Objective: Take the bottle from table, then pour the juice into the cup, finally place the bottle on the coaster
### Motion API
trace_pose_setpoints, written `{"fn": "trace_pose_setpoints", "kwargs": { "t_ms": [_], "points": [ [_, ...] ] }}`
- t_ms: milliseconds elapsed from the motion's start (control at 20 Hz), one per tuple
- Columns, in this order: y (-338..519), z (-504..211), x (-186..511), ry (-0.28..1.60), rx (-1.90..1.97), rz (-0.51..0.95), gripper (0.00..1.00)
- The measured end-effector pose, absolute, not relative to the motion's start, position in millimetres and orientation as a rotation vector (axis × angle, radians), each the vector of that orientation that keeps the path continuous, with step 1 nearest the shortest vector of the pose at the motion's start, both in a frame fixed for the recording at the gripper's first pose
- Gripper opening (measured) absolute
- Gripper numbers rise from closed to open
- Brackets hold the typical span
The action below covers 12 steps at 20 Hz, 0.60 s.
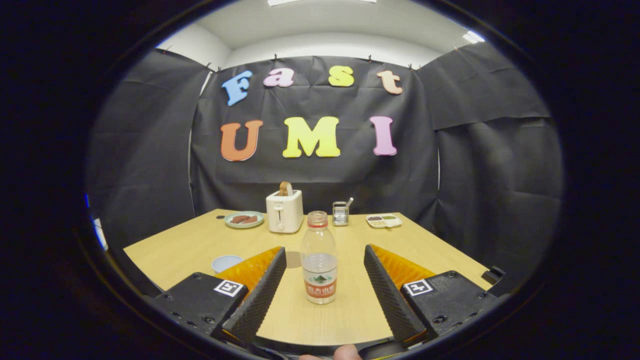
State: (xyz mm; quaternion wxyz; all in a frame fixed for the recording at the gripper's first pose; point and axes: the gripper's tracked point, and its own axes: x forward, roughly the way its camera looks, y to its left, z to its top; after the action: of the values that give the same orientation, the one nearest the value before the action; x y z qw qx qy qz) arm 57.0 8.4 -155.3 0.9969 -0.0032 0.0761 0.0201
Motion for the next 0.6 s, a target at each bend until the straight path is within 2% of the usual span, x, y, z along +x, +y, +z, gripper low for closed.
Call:
{"fn": "trace_pose_setpoints", "kwargs": {
  "t_ms": [600],
  "points": [
    [9, -234, 121, 0.261, 0.015, 0.017, 1.00]
  ]
}}
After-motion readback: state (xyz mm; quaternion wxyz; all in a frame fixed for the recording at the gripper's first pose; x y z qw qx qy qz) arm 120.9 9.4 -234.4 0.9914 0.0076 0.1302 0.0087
